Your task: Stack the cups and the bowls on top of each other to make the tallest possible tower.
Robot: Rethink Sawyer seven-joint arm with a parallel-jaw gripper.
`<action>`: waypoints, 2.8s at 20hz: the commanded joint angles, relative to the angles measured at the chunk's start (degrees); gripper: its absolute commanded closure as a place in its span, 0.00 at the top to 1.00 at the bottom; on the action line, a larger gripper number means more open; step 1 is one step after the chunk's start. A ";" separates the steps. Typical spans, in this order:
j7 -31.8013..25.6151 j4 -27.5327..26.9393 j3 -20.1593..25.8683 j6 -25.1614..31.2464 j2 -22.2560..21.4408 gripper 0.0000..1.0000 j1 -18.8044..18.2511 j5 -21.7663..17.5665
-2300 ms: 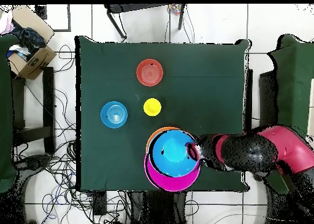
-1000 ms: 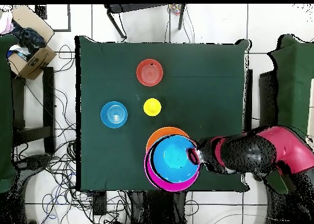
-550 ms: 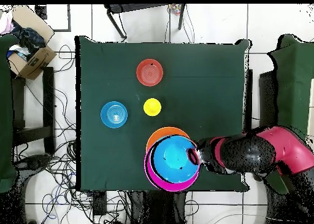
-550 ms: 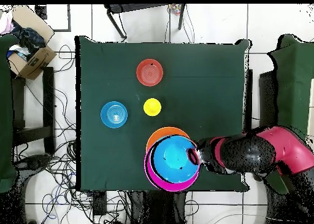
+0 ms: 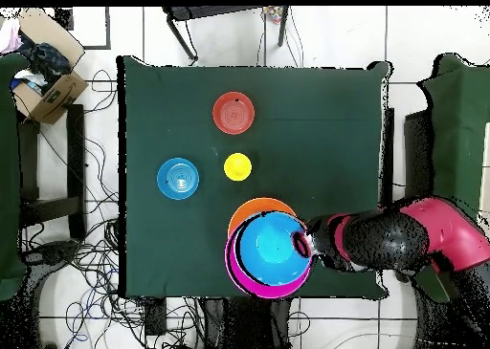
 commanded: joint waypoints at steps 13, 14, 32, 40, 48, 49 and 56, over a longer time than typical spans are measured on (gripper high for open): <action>-15.46 2.48 -4.89 3.11 2.82 0.00 2.90 -5.27; -15.48 2.50 -4.84 3.20 2.82 0.00 2.85 -5.23; -15.74 3.32 -4.39 3.66 3.01 0.00 1.88 -5.27; -15.27 3.29 -4.10 4.19 2.69 0.00 2.09 -4.54; -15.69 3.51 -4.10 3.87 2.92 0.00 1.84 -4.89; -15.80 3.52 -4.07 3.90 2.96 0.00 1.80 -4.88; -17.79 3.55 -3.22 4.67 3.36 1.00 1.85 -4.65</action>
